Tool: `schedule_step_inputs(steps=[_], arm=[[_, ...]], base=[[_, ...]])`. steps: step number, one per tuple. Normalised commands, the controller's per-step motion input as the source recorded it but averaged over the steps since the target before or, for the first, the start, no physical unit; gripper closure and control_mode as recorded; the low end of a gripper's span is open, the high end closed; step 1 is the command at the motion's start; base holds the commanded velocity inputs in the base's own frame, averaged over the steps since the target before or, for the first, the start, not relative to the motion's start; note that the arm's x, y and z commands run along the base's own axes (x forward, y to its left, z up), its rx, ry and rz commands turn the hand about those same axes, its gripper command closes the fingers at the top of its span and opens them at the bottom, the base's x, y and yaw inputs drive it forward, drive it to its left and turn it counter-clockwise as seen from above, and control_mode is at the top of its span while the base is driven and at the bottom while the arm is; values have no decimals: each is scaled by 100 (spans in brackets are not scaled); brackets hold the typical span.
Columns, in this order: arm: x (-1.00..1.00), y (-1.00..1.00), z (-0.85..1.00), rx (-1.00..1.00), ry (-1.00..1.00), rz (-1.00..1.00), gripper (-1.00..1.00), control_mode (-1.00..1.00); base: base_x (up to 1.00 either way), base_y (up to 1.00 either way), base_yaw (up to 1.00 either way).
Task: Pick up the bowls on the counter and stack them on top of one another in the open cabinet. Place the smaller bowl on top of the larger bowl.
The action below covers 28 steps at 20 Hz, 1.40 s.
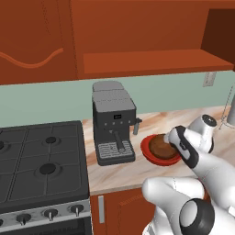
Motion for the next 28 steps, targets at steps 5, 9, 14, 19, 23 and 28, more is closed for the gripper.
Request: schedule_step_inputs(steps=[5,9,14,19,23,28], arm=[[14,0,-13,-1,0,0,100,-100],[14,0,-12,-1,0,0,100,-100],[11,0,-14,-2,0,0,100,-100],[10,0,-13,-2,0,0,100,-100],[4,0,-6,-1,0,0,100,-100],[2,0,-2,0,0,0,-100,-100]], base=[[0,0,0],[0,0,0],[0,0,0],[0,0,0],[0,0,0],[0,0,0]])
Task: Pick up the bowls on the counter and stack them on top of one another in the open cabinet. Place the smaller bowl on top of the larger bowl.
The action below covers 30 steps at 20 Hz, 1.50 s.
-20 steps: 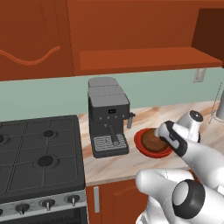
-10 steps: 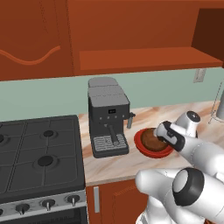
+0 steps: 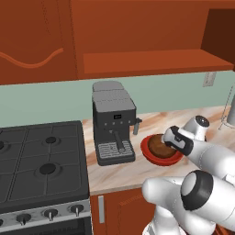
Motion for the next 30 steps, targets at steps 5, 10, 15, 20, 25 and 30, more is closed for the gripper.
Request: schedule_step_inputs(steps=[5,10,15,20,25,30], arm=[[0,0,0,0,0,0,-100,-100],[0,0,6,0,0,0,-100,-100],[0,0,17,0,0,0,-100,-100],[-6,0,22,0,0,0,-100,-100],[-16,-8,17,0,0,0,-100,-100],[-25,-14,7,3,-1,0,-100,-100]], base=[[0,0,0],[0,0,0],[0,0,0],[0,0,0],[0,0,0],[0,0,0]])
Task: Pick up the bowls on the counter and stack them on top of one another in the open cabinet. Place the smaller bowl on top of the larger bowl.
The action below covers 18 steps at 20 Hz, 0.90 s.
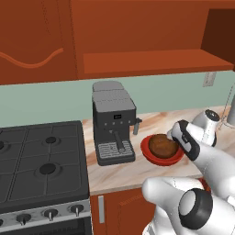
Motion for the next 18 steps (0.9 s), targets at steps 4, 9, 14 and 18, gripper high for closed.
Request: schedule_step_inputs(steps=[4,9,14,18], arm=[[-29,-19,5,3,-2,0,-100,-100],[-31,-20,0,2,-3,0,-100,-100],[-33,-18,0,2,-2,0,-100,-100],[-28,-14,0,1,0,0,-100,-100]], base=[[0,0,0],[0,0,0],[0,0,0],[0,0,0]])
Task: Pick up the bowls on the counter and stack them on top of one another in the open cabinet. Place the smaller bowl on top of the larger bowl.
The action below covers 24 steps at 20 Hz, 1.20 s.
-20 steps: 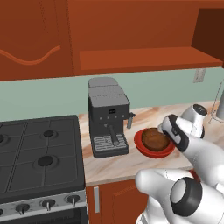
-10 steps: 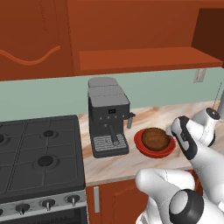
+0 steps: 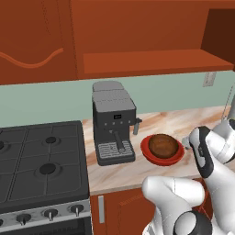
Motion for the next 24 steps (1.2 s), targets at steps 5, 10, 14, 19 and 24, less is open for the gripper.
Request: schedule_step_inputs(steps=[5,10,14,19,24], arm=[[-10,-8,0,1,0,-1,-100,-100],[0,-1,0,1,6,-2,-100,-100],[2,0,0,3,9,-2,-100,-100],[7,-4,0,5,7,-1,-100,-100],[6,-8,-1,7,5,0,-100,-100]], base=[[0,0,0],[0,0,0],[0,0,0],[0,0,0],[0,0,0]])
